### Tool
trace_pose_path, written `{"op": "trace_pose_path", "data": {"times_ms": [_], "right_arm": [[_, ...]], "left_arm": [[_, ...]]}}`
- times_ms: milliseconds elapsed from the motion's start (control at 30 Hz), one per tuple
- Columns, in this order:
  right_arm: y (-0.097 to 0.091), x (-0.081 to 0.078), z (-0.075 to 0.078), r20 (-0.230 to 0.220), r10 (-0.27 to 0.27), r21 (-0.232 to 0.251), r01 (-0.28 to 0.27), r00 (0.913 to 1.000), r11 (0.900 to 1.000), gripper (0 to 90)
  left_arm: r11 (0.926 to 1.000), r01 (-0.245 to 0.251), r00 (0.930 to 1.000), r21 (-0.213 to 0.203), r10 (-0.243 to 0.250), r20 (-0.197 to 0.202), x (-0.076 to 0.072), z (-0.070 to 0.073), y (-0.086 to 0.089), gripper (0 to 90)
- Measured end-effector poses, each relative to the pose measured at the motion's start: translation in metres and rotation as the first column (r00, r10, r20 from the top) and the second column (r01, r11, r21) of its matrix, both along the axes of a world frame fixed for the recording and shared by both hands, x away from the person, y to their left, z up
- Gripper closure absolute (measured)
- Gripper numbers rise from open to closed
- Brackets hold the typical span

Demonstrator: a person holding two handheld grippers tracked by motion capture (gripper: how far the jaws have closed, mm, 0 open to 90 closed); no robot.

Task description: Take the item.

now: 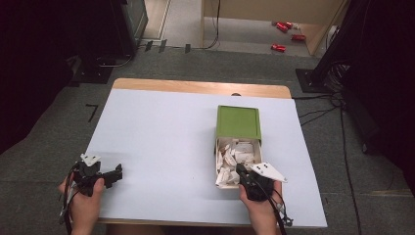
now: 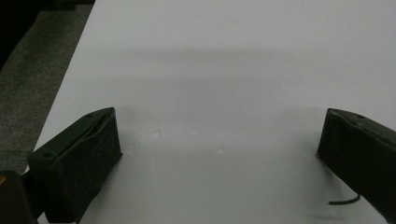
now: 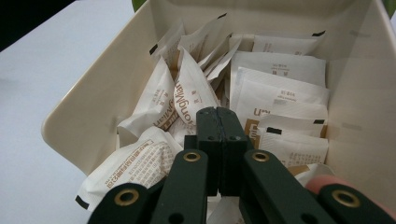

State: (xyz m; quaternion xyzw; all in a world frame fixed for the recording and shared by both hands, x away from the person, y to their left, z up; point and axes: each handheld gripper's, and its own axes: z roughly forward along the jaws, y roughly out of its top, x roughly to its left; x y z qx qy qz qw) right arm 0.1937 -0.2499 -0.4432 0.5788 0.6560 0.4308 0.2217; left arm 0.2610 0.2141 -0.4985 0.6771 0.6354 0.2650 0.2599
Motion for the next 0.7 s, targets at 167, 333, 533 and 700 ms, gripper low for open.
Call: {"op": "trace_pose_path", "data": {"times_ms": [167,333,533,700], "right_arm": [[-0.002,-0.004,0.004,0.017,0.02,0.015,-0.02,0.9997,0.9997,90.0],[-0.004,-0.01,0.007,0.023,0.026,0.02,-0.027,0.9994,0.9994,90.0],[-0.003,-0.01,0.009,0.041,0.025,0.026,-0.026,0.9989,0.9993,81.2],[0.003,-0.006,0.007,0.065,0.028,0.047,-0.031,0.9975,0.9984,67.6]], "left_arm": [[1.0,0.0,1.0,0.0,0.0,0.0,0.0,0.0,0.0,0.0],[1.0,0.0,1.0,0.0,0.0,-0.001,0.0,0.0,0.0,0.0],[1.0,0.0,1.0,0.0,0.0,-0.001,0.0,0.0,0.0,0.0],[1.0,0.0,1.0,0.0,0.0,-0.001,0.0,0.0,0.0,0.0]]}}
